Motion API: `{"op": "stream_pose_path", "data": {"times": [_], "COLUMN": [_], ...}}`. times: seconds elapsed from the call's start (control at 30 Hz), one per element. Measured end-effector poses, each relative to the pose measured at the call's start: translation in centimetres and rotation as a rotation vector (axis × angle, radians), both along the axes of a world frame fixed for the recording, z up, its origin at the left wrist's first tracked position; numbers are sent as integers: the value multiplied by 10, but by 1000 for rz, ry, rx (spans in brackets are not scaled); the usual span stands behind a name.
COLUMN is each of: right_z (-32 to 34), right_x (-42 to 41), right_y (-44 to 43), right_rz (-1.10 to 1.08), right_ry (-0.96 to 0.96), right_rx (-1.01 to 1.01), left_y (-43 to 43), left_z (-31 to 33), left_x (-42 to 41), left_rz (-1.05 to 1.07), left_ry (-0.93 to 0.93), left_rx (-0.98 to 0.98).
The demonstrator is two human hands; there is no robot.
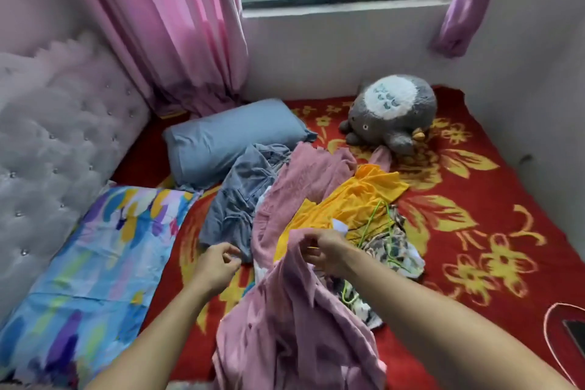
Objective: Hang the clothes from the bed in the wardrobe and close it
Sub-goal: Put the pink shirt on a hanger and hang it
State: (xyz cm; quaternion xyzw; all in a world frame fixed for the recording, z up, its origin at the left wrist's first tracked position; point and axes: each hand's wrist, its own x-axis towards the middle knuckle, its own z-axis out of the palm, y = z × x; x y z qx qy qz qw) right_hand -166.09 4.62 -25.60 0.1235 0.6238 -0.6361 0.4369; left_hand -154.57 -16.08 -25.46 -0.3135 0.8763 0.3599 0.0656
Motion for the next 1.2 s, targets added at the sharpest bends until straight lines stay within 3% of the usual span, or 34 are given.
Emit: {"op": "stream_pose_path", "data": {"times": [0.17, 0.27, 0.4, 0.57, 0.63, 0.73, 0.9, 1.0, 1.1, 1.2], "right_z": [-111, -147, -186, -244, -268, -285, -254, -216, -162, -109], "right_x": [-8, -34, -81, -107, -111, -112, -127, -129, -118, -99], "right_y": [18, 33, 39, 8, 0, -5, -3, -3, 1, 4], "right_rz": [934, 1255, 1158, 1290, 1259, 1045, 510, 339, 485, 911], "right_ry": [397, 613, 918, 1409, 1411, 1298, 838, 612, 511, 741], "right_rx": [446, 621, 893, 896, 848, 651, 408, 288, 146, 286], "left_y": [4, 16, 47, 98, 115, 132, 114, 72, 17, -24], "left_z": [-62, -91, -139, -210, -234, -268, -259, -221, -177, -123], "left_x": [31, 40, 36, 20, 4, -18, -36, -40, -37, -28], "left_rz": [129, 152, 153, 175, 234, 277, 452, 534, 596, 482], "left_ry": [-222, -309, -380, -386, -367, -366, -86, 67, 186, 235], "left_rx": [20, 45, 177, 290, 313, 280, 157, 173, 112, -14]}}
